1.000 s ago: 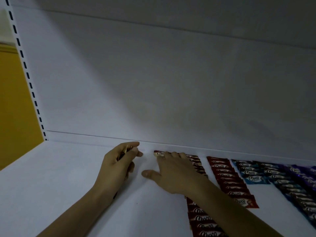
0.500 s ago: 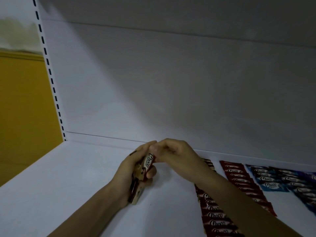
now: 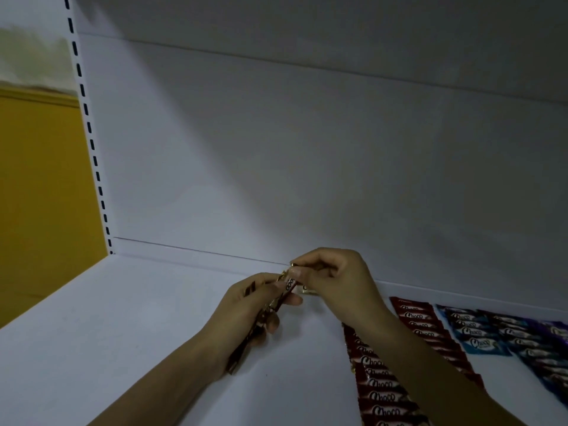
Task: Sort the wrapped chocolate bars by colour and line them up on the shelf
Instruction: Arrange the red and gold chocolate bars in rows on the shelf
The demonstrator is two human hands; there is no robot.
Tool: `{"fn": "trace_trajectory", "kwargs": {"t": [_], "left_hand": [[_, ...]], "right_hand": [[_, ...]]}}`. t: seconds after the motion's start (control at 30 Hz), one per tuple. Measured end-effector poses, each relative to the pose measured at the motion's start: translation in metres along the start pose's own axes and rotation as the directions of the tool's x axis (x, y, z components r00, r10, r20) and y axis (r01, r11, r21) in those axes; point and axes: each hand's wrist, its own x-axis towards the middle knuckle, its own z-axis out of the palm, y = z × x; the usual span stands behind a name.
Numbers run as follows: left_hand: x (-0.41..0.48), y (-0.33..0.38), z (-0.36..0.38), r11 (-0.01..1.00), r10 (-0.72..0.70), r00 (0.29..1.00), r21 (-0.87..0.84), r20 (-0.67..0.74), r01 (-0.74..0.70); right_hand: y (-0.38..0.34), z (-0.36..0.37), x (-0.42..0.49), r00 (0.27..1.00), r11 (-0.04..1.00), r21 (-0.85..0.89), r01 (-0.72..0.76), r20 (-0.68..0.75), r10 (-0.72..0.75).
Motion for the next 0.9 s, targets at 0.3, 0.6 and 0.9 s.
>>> {"fn": "trace_trajectory", "kwargs": {"t": [0.3,0.6,0.9], "left_hand": [[-0.001,-0.001,0.003,0.99,0.135,0.99,0.058,-0.051,-0.132],[0.001,-0.001,0.0,0.985,0.164,0.975,0.071,-0.15,-0.155],[0.005,-0.006,0.002,0.991,0.128,0.957,0.062,-0.259,-0.116]], "right_hand": [[-0.001,0.008,-0.003,0.936,0.86,0.369,-0.352,0.12,0.331],[0.002,0.003,-0.002,0.944,0.9,0.297,-0.32,0.178,0.277],[0.038,-0.031,0.011,0.991,0.965,-0.226,-0.132,-0.001,0.136]]}}
